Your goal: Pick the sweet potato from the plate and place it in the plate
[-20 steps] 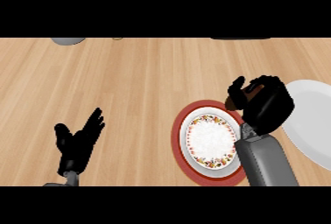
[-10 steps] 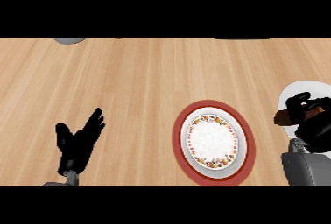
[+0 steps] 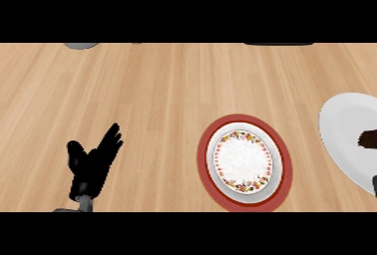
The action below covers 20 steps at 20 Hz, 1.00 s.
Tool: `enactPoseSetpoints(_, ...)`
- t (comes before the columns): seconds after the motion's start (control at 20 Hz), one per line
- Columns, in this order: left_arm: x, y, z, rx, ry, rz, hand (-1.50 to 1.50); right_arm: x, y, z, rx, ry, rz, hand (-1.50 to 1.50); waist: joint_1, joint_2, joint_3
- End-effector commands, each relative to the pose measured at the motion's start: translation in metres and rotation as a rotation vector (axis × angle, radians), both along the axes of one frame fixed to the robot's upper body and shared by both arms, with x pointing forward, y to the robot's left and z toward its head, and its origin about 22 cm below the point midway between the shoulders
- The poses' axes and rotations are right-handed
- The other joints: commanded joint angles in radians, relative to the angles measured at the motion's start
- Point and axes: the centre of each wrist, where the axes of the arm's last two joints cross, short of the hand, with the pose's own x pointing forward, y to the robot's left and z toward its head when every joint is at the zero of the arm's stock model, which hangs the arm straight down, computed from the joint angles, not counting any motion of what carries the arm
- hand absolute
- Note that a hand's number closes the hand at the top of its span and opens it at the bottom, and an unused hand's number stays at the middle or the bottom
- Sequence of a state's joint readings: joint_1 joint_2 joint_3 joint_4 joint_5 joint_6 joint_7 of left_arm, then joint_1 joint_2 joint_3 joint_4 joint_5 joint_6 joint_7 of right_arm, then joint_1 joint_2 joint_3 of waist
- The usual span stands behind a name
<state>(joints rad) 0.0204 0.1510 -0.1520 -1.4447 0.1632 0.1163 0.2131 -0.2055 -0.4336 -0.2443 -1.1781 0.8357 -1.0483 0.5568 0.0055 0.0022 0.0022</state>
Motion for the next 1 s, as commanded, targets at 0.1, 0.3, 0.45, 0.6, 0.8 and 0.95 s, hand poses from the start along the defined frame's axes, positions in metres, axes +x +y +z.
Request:
enactPoseSetpoints(0.1, -0.004, 0.0, -0.002, 0.001, 0.003, -0.008, 0.0, 0.01, -0.047, -0.001, 0.016, -0.046, -0.04, 1.5, 0.011, 0.002, 0.001)
enactPoseSetpoints(0.3, 0.002, -0.006, 0.0, -0.002, -0.001, -0.024, 0.0, -0.014, -0.076, -0.021, 0.273, 0.315, -0.057, -1.5, 0.022, 0.009, 0.002)
enactPoseSetpoints(0.45, -0.001, 0.008, 0.001, -0.01, -0.004, -0.033, 0.0, -0.009, -0.082, -0.024, 0.329, 0.291, 0.049, -1.5, 0.027, 0.009, 0.004)
enactPoseSetpoints(0.6, 0.0, -0.007, -0.009, -0.004, -0.002, -0.029, 0.0, -0.009, -0.093, -0.023, 0.331, 0.214, 0.14, -1.5, 0.016, 0.008, 0.003)
enactPoseSetpoints(0.8, 0.001, 0.001, -0.005, -0.003, -0.009, -0.019, 0.0, -0.01, -0.088, -0.03, 0.283, 0.039, 0.207, -1.5, 0.011, 0.006, 0.004)
enactPoseSetpoints(0.95, 0.004, 0.003, -0.007, -0.012, 0.0, 0.001, 0.0, -0.011, -0.091, -0.028, 0.256, -0.124, 0.185, -1.5, 0.004, 0.006, 0.004)
